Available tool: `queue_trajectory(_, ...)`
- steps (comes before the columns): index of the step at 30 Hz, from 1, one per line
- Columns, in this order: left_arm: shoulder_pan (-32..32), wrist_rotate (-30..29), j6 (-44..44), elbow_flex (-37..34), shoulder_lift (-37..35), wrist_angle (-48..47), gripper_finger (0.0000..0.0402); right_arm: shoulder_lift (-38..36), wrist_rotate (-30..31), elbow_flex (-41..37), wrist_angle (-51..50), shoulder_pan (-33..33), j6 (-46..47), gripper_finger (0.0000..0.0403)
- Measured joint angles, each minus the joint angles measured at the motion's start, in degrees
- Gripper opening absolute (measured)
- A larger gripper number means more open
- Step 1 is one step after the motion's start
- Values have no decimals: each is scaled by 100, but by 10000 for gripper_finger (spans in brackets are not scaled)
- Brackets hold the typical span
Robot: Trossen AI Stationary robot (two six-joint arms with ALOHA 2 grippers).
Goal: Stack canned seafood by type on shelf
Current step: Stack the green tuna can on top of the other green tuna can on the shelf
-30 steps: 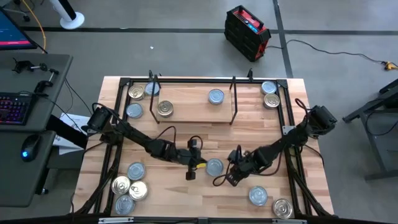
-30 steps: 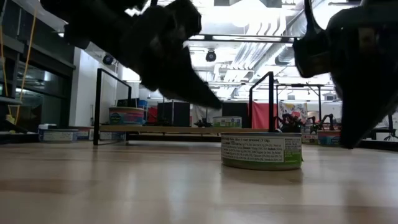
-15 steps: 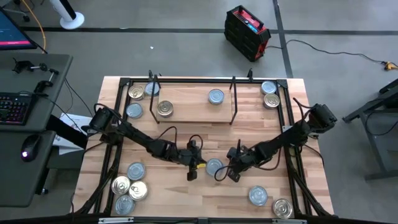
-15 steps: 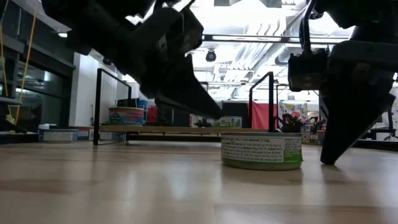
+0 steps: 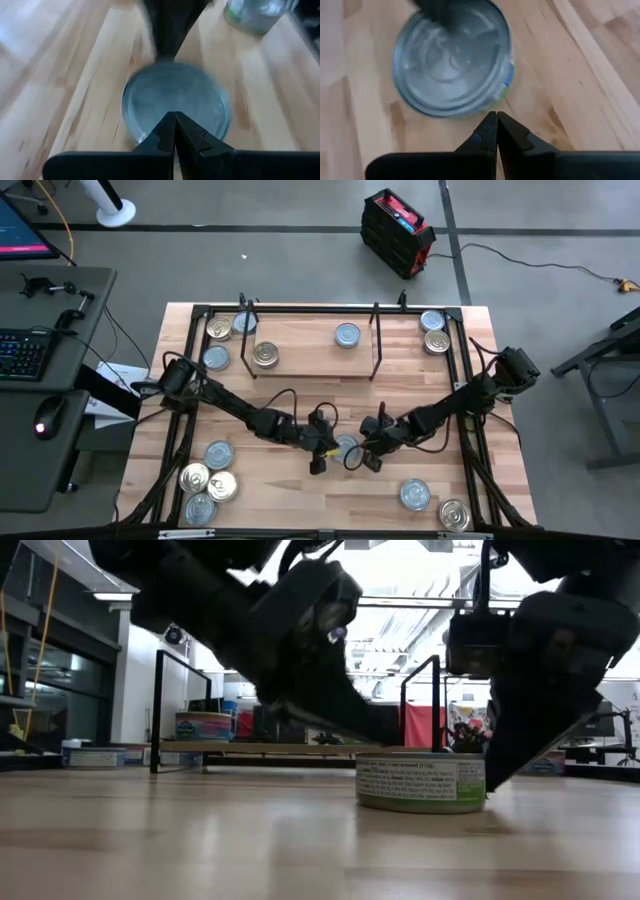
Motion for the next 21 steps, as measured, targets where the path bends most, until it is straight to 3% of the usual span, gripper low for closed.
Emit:
queue_trajectory(13,-266,-34,-48,6,-132,-822,0,0,117,-2,815,2,222,0)
queue_trajectory(21,-387,42,-37,-5,-125,-894,0,-14,215,635,726,0,-51,0)
